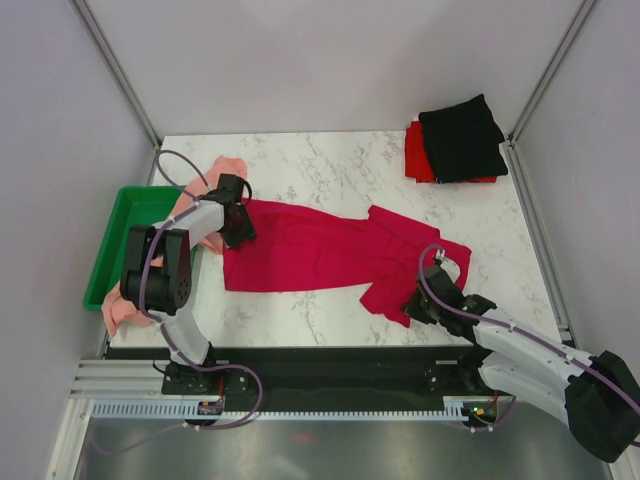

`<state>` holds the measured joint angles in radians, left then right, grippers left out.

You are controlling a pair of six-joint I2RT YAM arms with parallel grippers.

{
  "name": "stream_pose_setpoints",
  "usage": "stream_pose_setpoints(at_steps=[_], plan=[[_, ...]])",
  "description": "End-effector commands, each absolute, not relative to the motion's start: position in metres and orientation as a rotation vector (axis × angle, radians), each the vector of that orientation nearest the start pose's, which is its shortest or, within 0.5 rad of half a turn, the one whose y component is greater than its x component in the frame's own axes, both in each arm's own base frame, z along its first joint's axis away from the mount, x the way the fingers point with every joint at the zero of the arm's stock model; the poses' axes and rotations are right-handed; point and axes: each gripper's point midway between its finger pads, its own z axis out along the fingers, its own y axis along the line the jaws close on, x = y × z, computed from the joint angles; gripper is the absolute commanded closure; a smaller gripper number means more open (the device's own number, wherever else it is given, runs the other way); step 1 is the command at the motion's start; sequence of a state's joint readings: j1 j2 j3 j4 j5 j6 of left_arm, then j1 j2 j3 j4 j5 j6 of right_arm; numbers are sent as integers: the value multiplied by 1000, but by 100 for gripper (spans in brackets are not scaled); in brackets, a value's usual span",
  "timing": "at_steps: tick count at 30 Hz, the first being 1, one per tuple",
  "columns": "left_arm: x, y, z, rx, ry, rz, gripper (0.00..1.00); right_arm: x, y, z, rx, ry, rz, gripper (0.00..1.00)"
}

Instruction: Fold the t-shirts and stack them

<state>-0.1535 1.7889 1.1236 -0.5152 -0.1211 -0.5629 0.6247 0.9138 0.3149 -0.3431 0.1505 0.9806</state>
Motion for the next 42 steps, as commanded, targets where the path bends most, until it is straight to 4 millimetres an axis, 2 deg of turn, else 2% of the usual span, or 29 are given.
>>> stream_pose_setpoints(at_steps=[1, 8, 16, 17, 19, 21, 23, 26, 29, 31, 32, 33, 34, 35, 36, 37, 38, 39, 40, 41, 42], plan=[[385, -67, 40, -560, 2597, -82, 51, 178, 141, 15, 497, 2511, 475, 100], [385, -73, 47, -540, 2584, -98, 60, 178, 140, 15, 499, 2513, 472, 100], [383, -74, 56, -535, 2562, -97, 66, 178, 140, 15, 496, 2513, 470, 100], [383, -74, 56, -535, 2562, -95, 73, 178, 140, 15, 497, 2513, 472, 100], [382, -74, 57, -533, 2566, -89, 81, 178, 140, 15, 496, 2514, 472, 100], [383, -74, 62, -533, 2554, -96, 95, 178, 140, 15, 499, 2512, 473, 100], [383, -74, 66, -535, 2548, -99, 98, 178, 140, 15, 501, 2512, 471, 100], [382, -76, 81, -531, 2524, -125, 98, 179, 139, 16, 503, 2502, 473, 100], [377, -78, 111, -521, 2482, -171, 98, 180, 140, 27, 497, 2480, 496, 100], [374, -78, 147, -501, 2409, -207, 98, 185, 140, 50, 495, 2436, 509, 100], [370, -77, 157, -487, 2397, -212, 98, 196, 141, 75, 489, 2372, 522, 100], [367, -77, 171, -476, 2370, -228, 98, 196, 136, 89, 486, 2350, 510, 100], [364, -77, 197, -462, 2310, -260, 98, 200, 135, 105, 481, 2318, 512, 100], [358, -77, 210, -448, 2290, -271, 98, 204, 134, 124, 471, 2280, 517, 100], [355, -79, 223, -436, 2266, -296, 98, 212, 130, 161, 459, 2212, 510, 100], [350, -79, 254, -420, 2192, -333, 98, 215, 128, 181, 451, 2177, 508, 100], [345, -79, 269, -412, 2162, -351, 98, 222, 128, 227, 446, 2089, 544, 100], [340, -80, 282, -403, 2138, -374, 98, 223, 119, 242, 430, 2074, 493, 100], [336, -80, 308, -390, 2079, -396, 98, 225, 116, 262, 426, 2037, 490, 100], [327, -79, 331, -374, 2020, -420, 98, 224, 111, 304, 427, 1963, 520, 100], [320, -81, 348, -353, 1982, -449, 98, 226, 104, 322, 409, 1924, 484, 100]])
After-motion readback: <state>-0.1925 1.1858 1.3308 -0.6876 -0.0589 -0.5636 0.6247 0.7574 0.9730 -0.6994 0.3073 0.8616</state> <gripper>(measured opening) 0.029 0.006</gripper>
